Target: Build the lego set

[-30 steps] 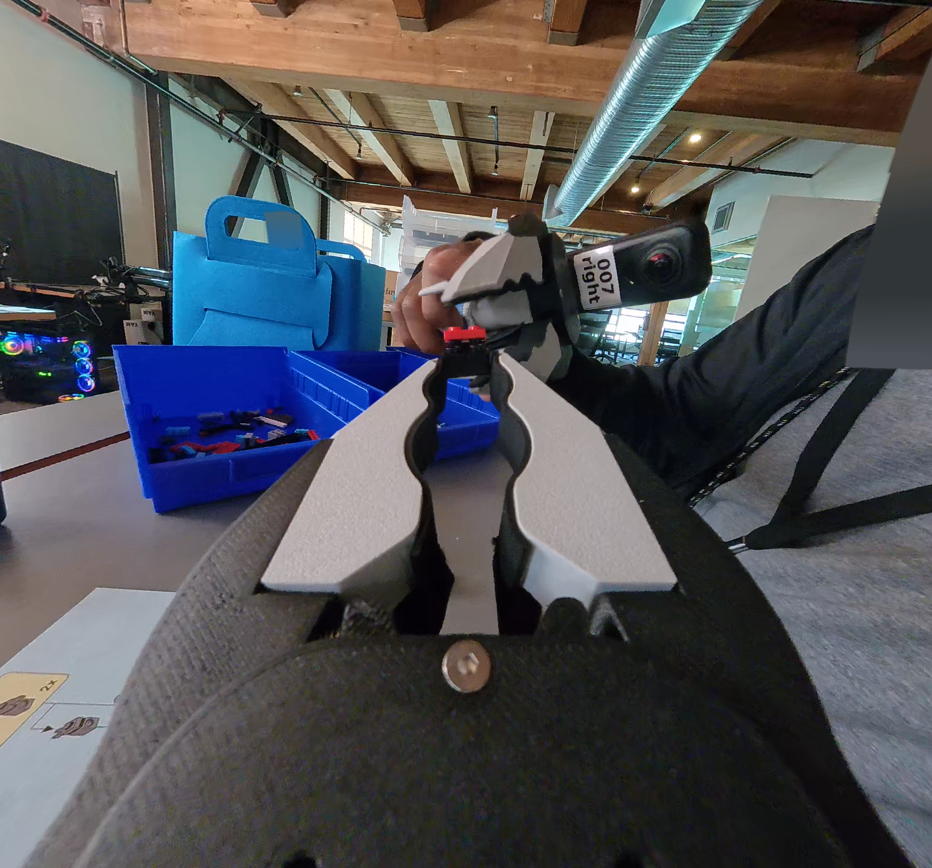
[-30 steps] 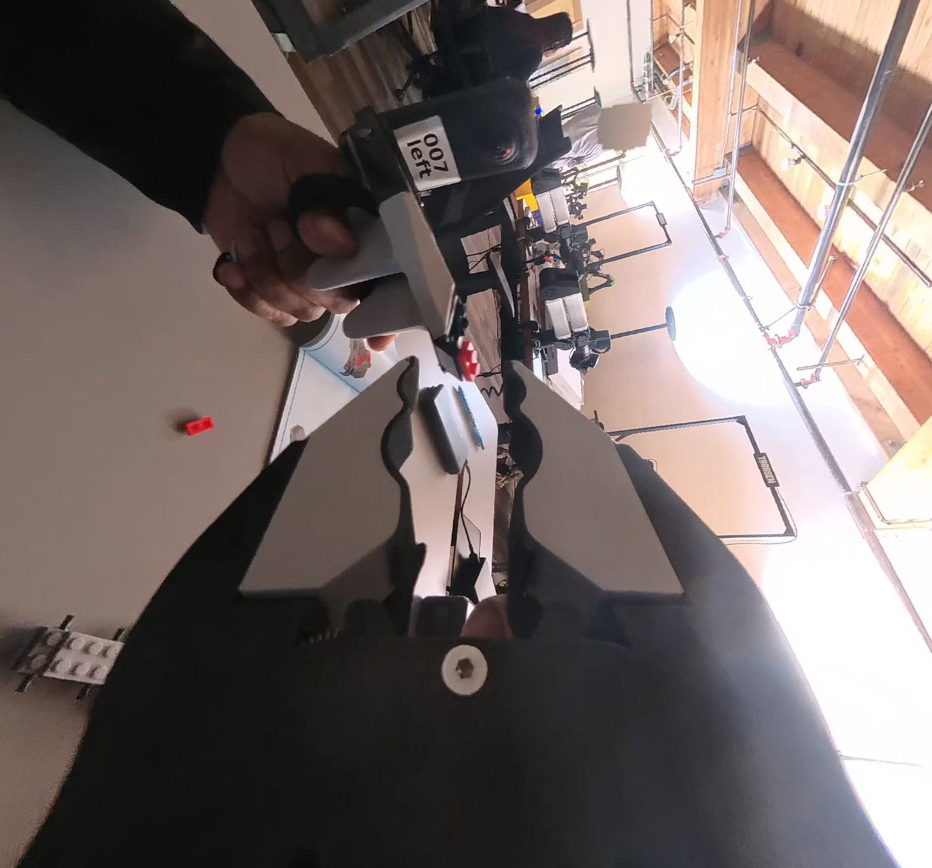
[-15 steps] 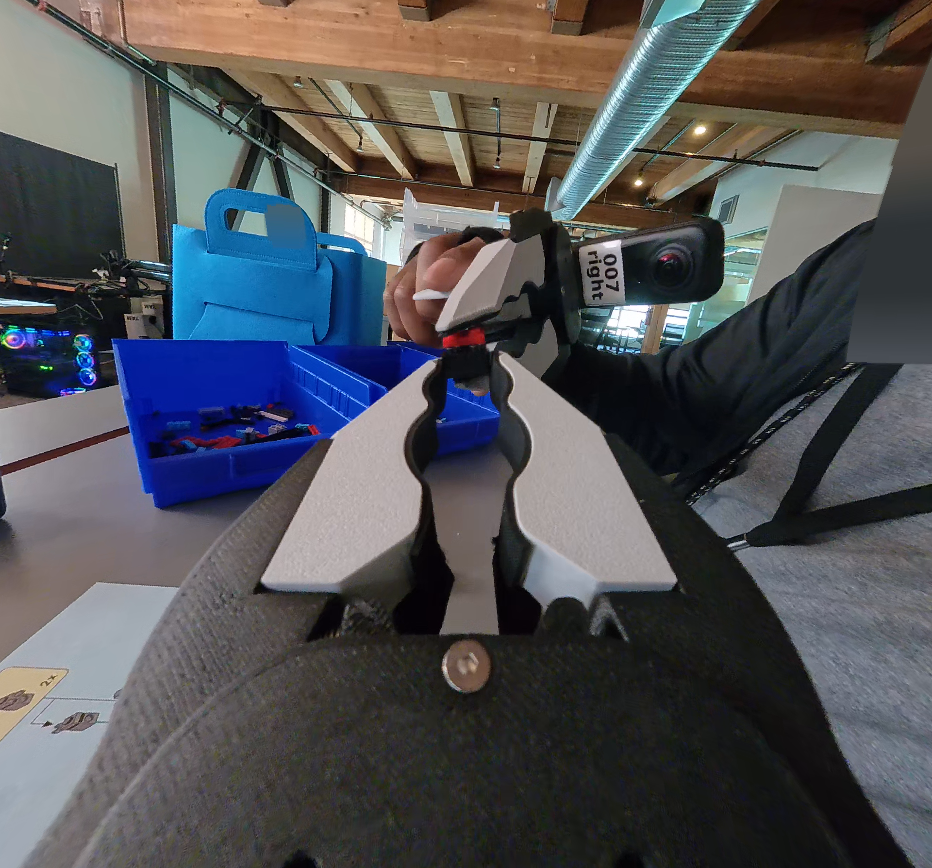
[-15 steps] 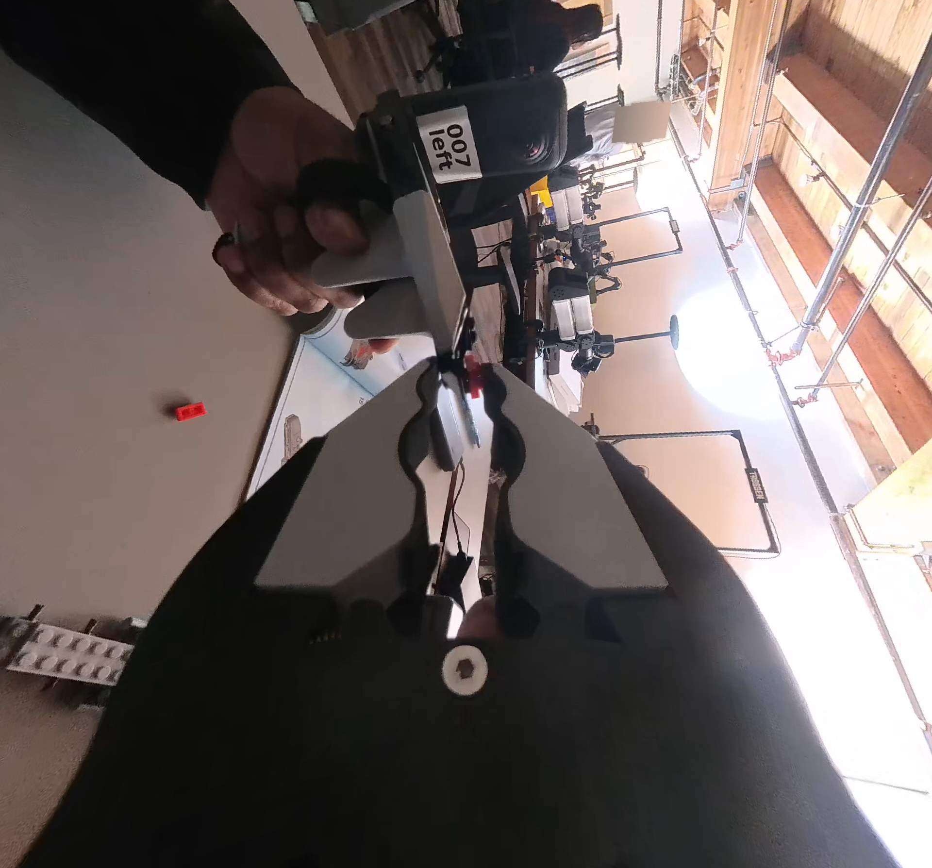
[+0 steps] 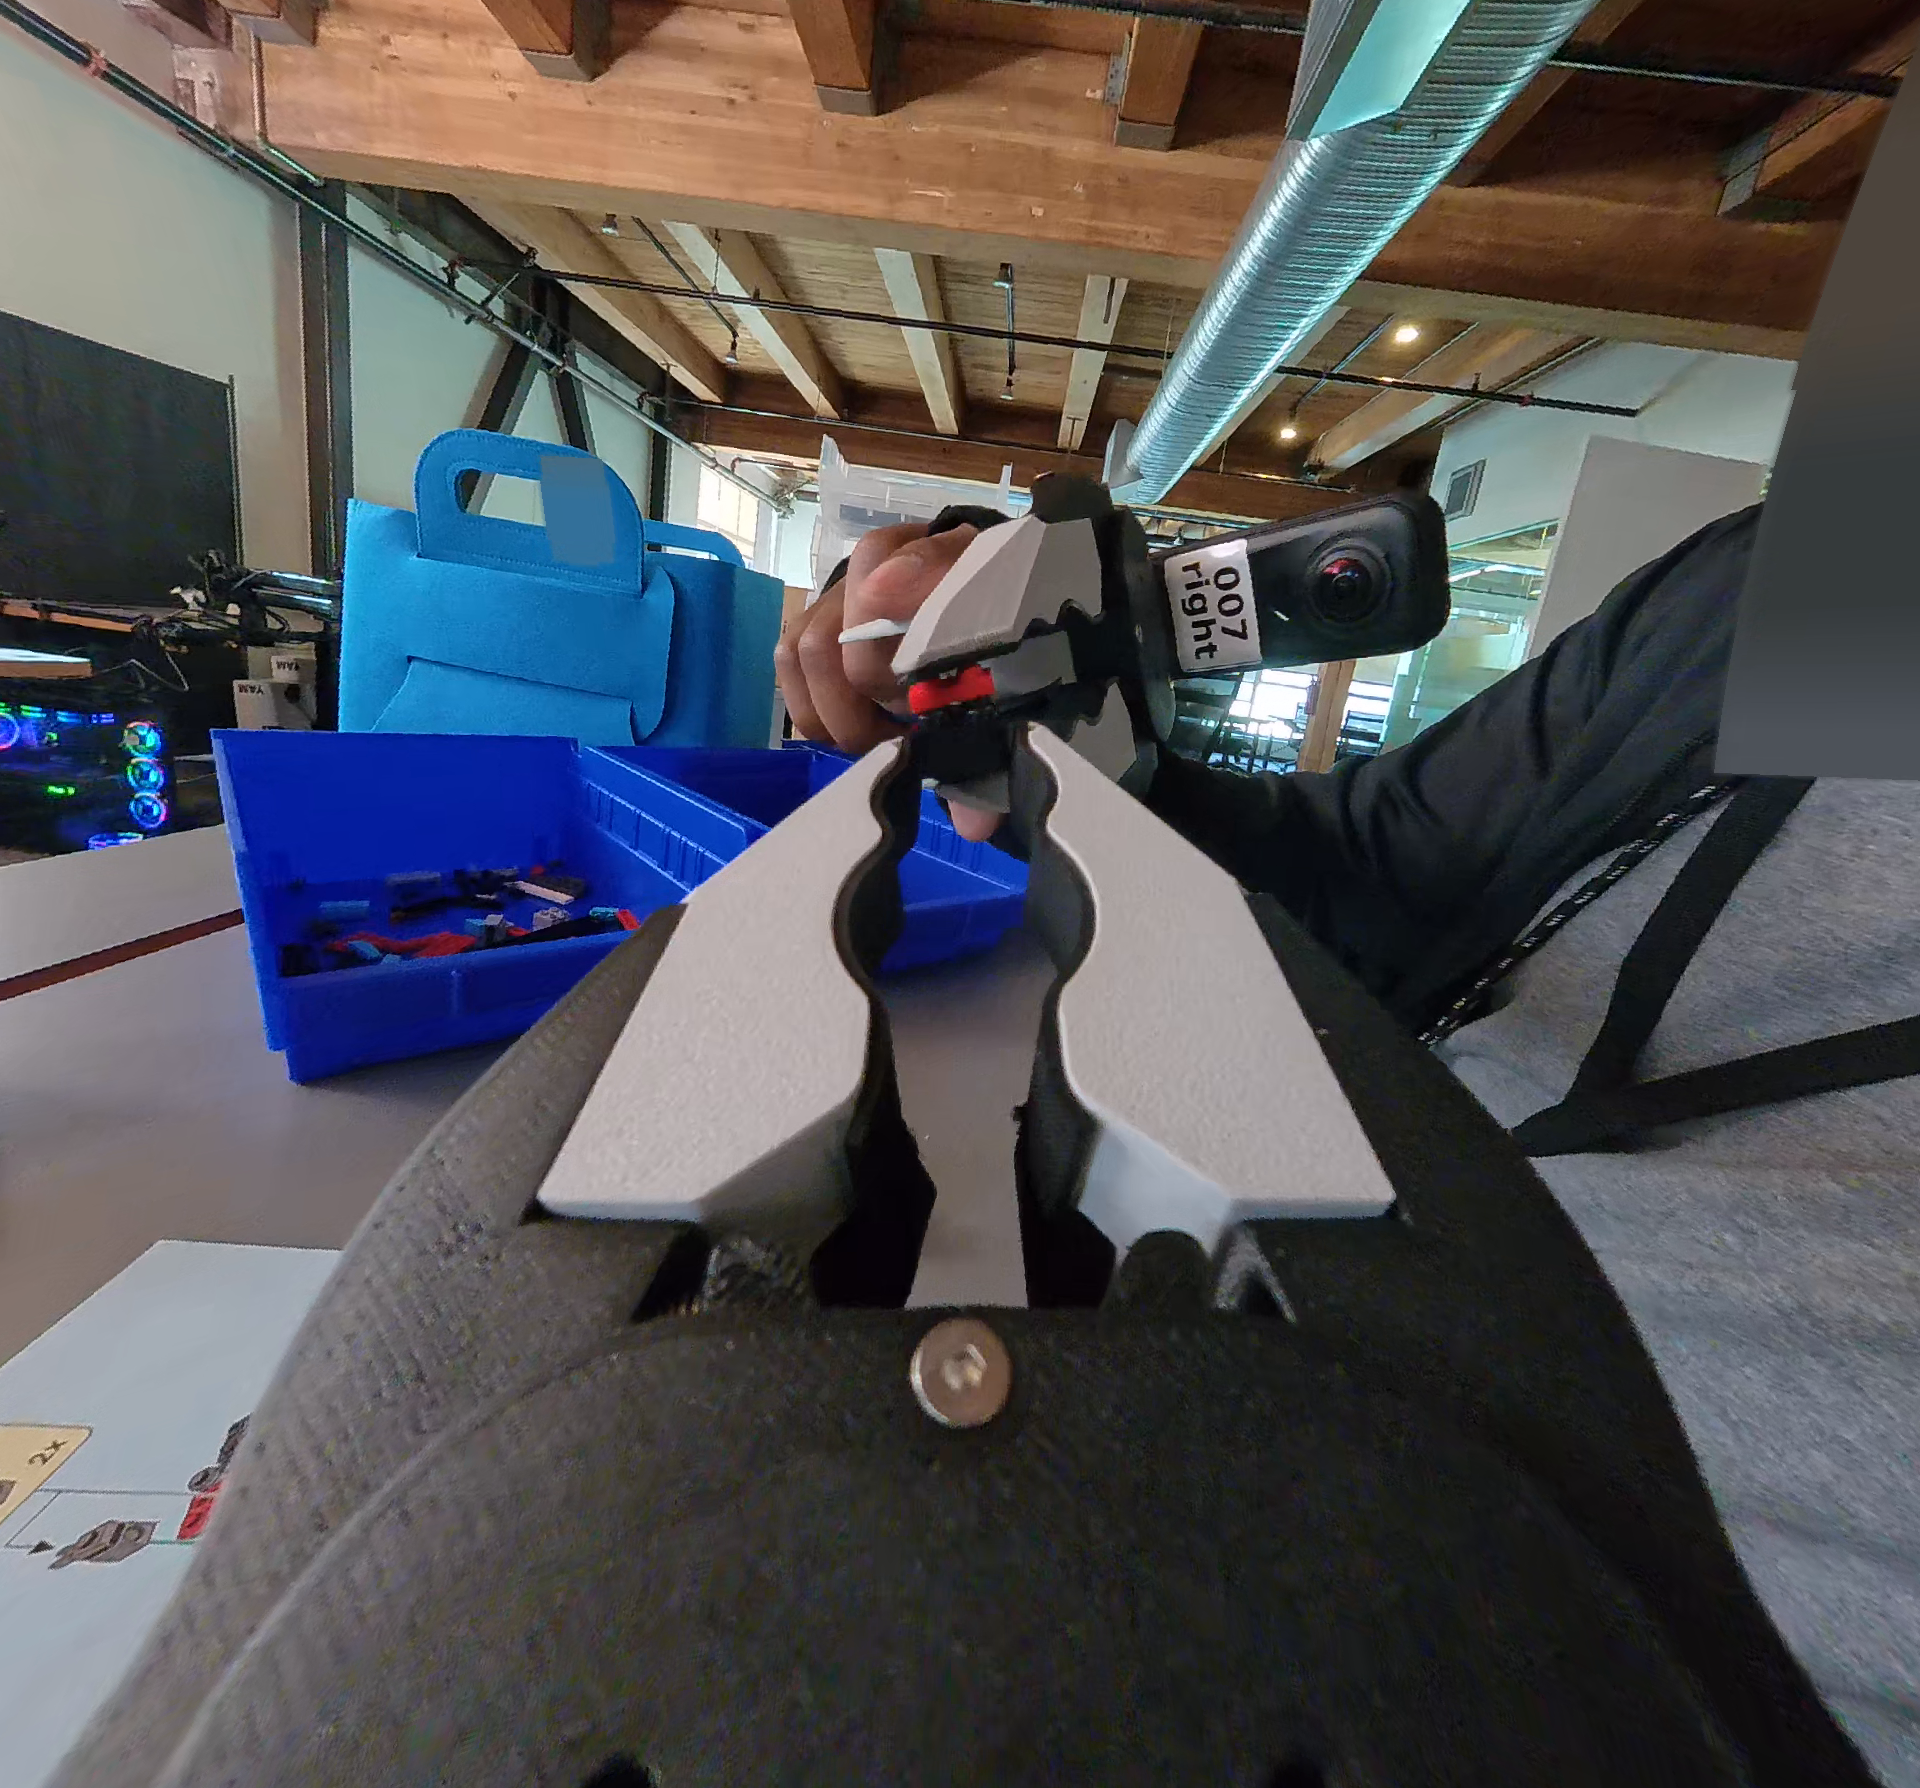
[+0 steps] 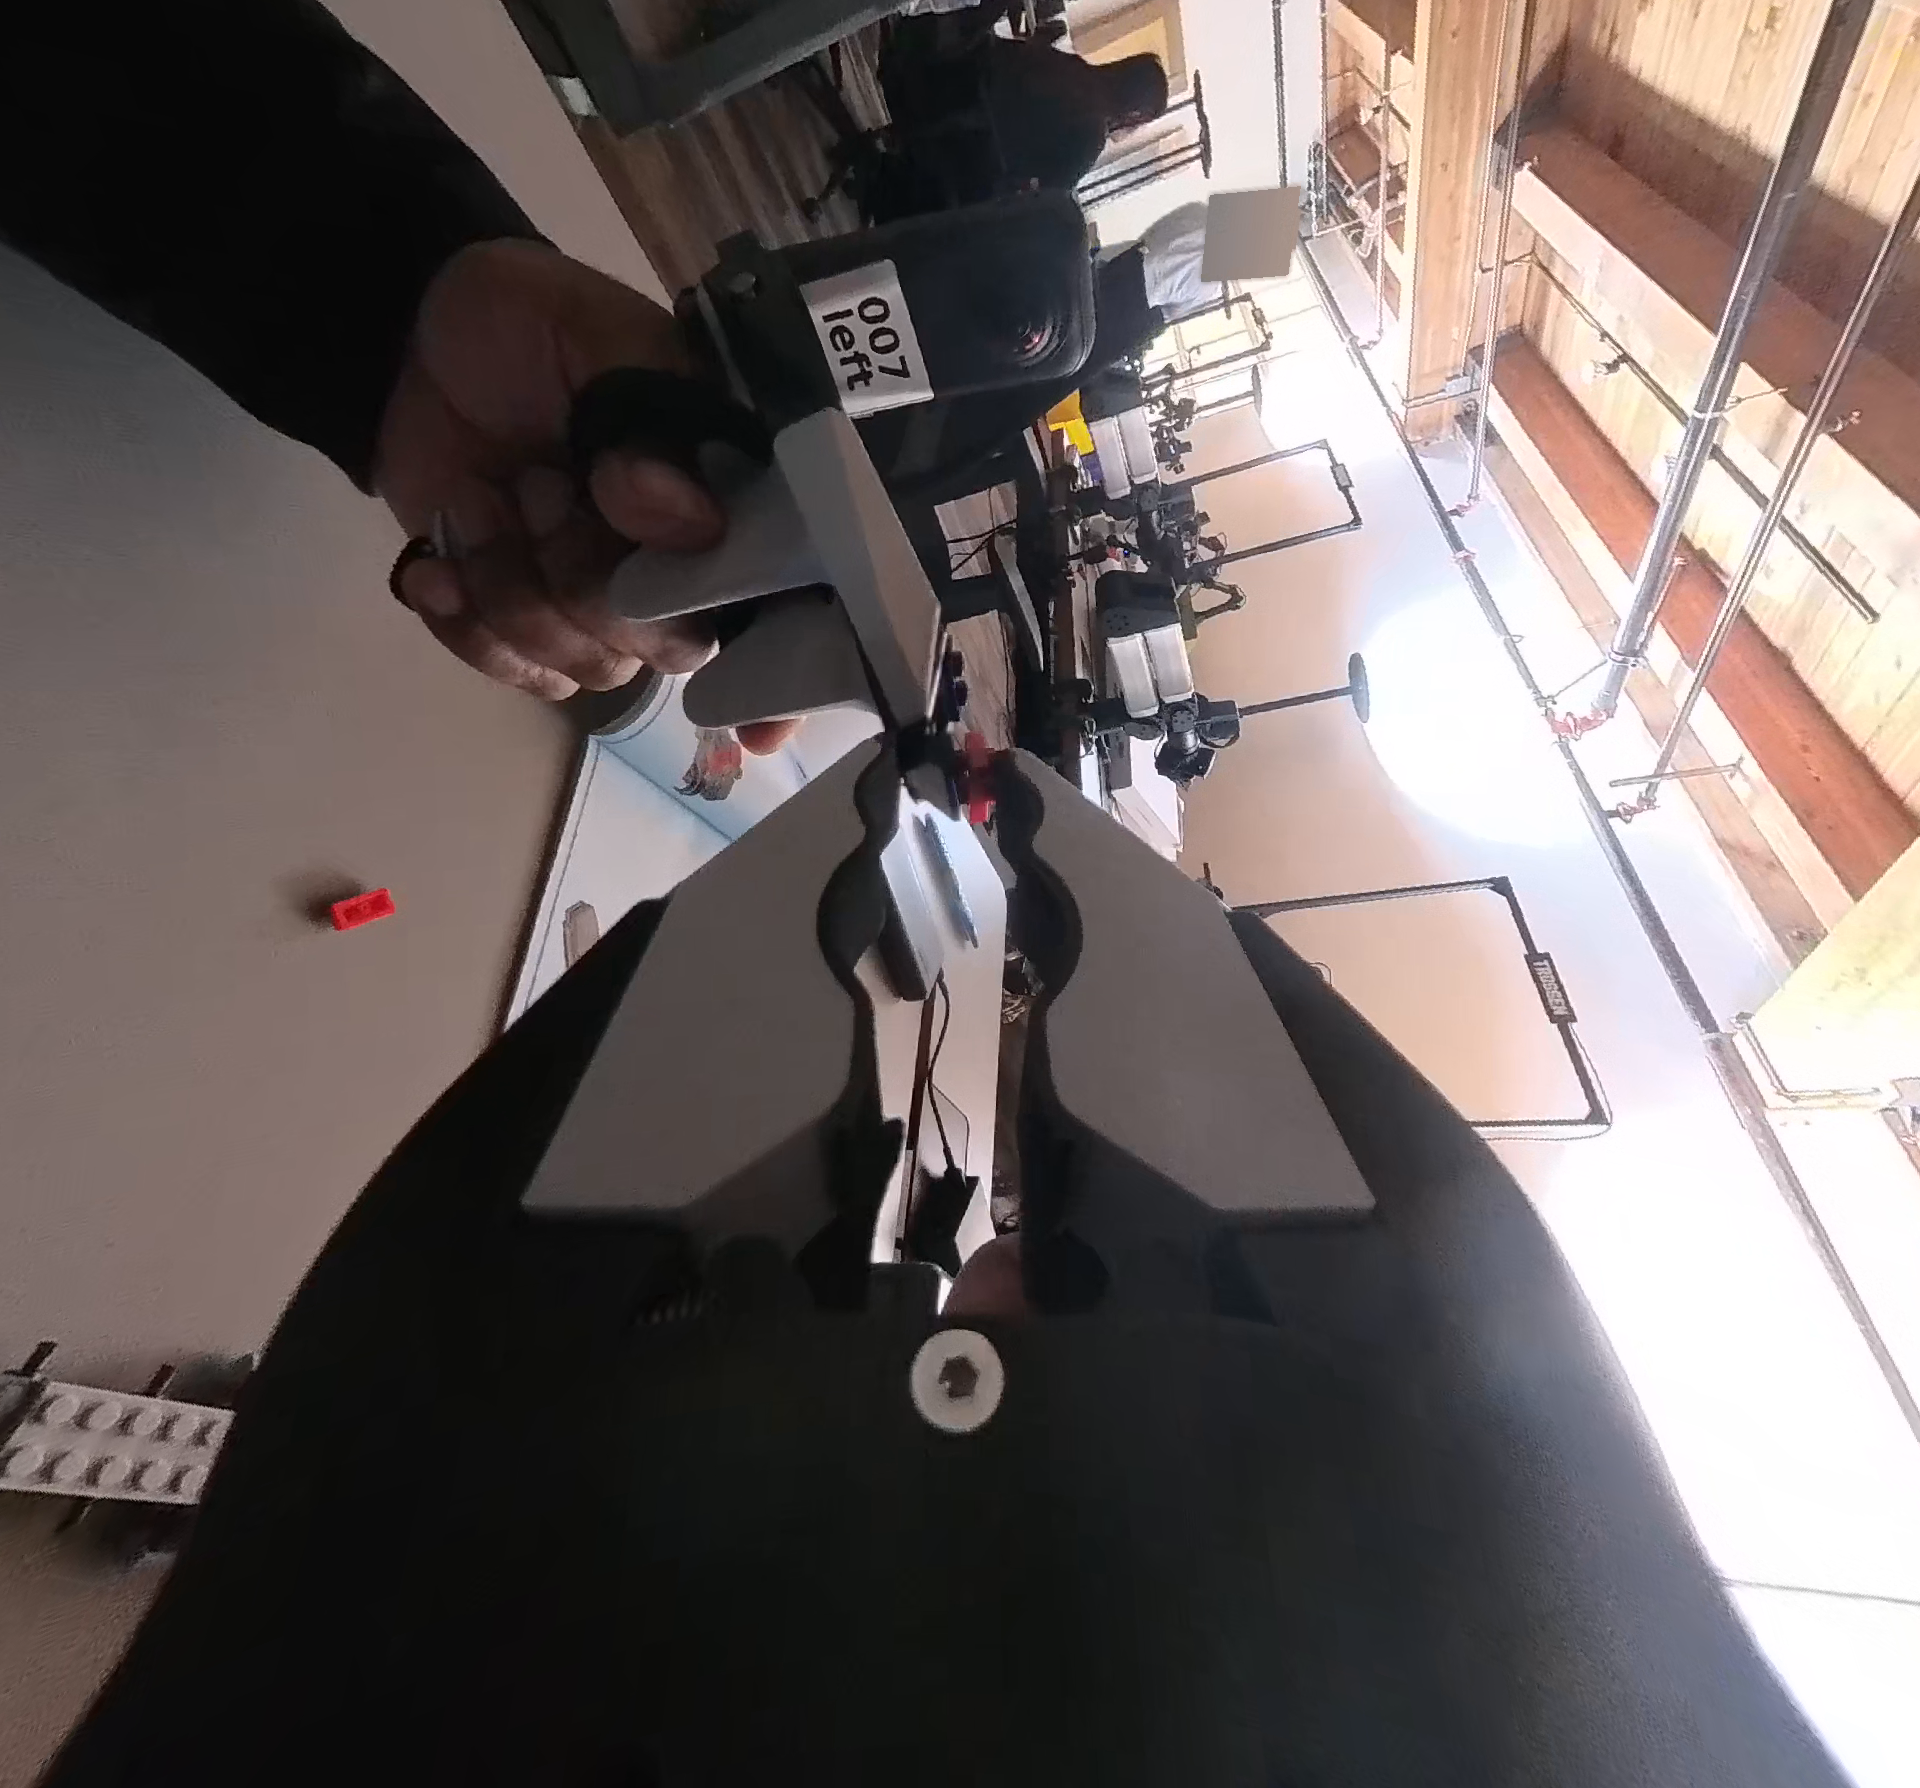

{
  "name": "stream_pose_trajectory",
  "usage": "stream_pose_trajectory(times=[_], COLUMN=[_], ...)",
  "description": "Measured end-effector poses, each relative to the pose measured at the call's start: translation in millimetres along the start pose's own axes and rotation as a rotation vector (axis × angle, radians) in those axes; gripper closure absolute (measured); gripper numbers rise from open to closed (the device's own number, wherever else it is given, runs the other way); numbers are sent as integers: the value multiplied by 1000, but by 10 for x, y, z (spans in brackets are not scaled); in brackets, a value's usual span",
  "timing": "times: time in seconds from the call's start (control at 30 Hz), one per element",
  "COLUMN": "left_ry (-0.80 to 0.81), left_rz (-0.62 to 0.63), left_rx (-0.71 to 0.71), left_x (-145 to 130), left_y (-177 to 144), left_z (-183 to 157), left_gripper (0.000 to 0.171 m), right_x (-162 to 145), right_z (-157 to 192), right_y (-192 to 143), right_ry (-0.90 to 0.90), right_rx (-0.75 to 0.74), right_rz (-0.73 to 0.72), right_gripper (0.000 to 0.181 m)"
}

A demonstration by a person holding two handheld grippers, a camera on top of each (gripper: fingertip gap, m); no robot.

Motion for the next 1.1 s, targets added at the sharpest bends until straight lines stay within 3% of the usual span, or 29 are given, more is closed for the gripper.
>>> stream_pose_trajectory(times=[1.1], left_ry=[18], left_rz=[-20], left_rx=[32], left_x=[29], left_y=[-10], left_z=[12], left_gripper=[155], right_x=[-15], right_z=[14], right_y=[17], right_ry=[-72], right_rx=[-40], right_rz=[16], right_gripper=[165])
Point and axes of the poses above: each gripper's, where its closed fingertips meet, y out along the fingers, x out of its top, z = x × y across the jaws, the point moved 10 cm from there along -y, back along the fingers, and after that the axes turned 15 degrees about -z, right-handed, at the moved point
